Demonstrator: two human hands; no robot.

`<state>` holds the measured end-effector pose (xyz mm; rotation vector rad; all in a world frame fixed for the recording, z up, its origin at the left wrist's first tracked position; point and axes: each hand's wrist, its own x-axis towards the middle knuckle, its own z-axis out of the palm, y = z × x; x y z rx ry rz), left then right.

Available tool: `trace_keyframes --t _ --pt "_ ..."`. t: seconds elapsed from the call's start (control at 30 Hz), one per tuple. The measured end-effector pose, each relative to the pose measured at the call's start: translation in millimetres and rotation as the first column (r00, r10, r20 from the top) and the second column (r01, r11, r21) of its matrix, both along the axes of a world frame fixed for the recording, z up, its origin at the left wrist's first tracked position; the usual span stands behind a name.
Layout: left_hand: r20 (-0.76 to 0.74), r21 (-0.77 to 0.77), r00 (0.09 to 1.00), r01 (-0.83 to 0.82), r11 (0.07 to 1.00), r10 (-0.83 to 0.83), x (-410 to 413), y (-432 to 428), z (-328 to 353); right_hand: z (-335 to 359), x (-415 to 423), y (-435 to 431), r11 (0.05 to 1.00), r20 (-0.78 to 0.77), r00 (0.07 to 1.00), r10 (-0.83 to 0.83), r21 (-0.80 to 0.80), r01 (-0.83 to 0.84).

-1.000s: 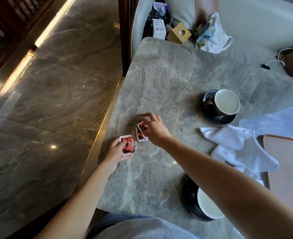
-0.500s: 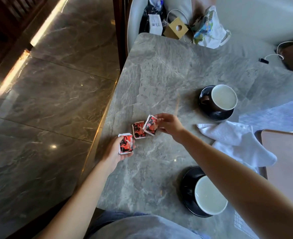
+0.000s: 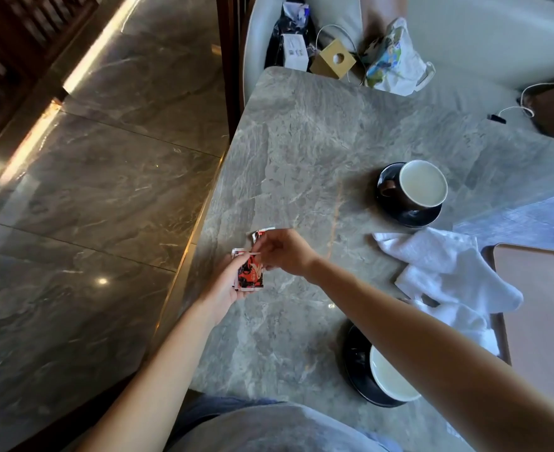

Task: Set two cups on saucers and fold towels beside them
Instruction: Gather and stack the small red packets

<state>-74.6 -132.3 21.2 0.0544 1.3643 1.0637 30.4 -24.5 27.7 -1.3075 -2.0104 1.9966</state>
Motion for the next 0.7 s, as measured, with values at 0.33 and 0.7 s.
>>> trace_keyframes --t 0.33,0.7 --pt "-0.021 0.024 0.999 -0.027 0.999 0.027 -6.1 -8.9 -5.6 -9.7 -6.1 5.9 0.945 0.116 0.976 -0.185 0.293 0.145" --pt "-0.147 -0.073 0.986 -0.090 0.993 0.079 -8.9 -6.5 -13.7 -31.2 14.1 1.4 0.804 0.414 0.910 -0.017 0.547 -0.234"
